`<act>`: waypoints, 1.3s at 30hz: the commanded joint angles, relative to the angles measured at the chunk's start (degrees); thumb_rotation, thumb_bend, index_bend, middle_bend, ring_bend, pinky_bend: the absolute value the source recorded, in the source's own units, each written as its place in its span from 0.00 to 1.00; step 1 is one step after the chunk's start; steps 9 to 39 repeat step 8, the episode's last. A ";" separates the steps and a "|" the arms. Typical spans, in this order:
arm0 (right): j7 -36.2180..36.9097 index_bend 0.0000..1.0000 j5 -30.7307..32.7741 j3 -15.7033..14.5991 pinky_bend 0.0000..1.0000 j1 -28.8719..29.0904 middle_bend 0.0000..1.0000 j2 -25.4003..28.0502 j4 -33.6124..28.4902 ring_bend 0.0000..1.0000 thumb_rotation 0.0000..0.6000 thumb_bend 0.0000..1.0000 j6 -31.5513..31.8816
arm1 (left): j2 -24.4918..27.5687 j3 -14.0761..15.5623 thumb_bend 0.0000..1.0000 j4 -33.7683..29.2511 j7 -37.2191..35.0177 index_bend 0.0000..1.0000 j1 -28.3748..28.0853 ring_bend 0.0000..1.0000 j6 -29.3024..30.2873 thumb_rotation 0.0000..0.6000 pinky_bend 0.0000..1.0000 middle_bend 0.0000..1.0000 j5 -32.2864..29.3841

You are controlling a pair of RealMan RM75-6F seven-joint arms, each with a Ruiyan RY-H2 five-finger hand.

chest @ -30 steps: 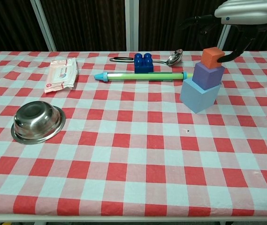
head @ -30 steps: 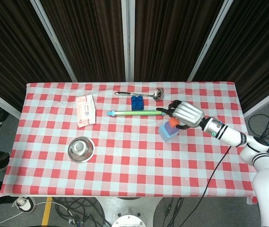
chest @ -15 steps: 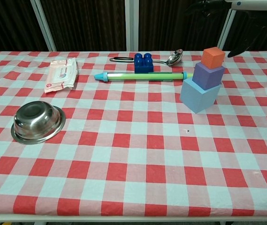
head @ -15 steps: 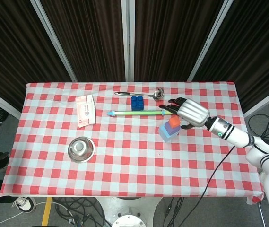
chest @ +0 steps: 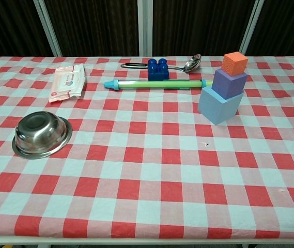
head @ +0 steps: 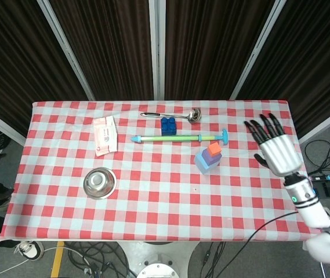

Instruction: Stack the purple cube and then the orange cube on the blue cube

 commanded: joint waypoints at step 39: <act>-5.57 0.00 17.86 5.10 0.03 -19.09 0.14 -2.18 -8.80 0.01 1.00 0.10 7.99 | -0.36 2.05 0.08 1.21 -2.82 0.22 -0.44 0.12 0.58 1.00 0.28 0.19 4.35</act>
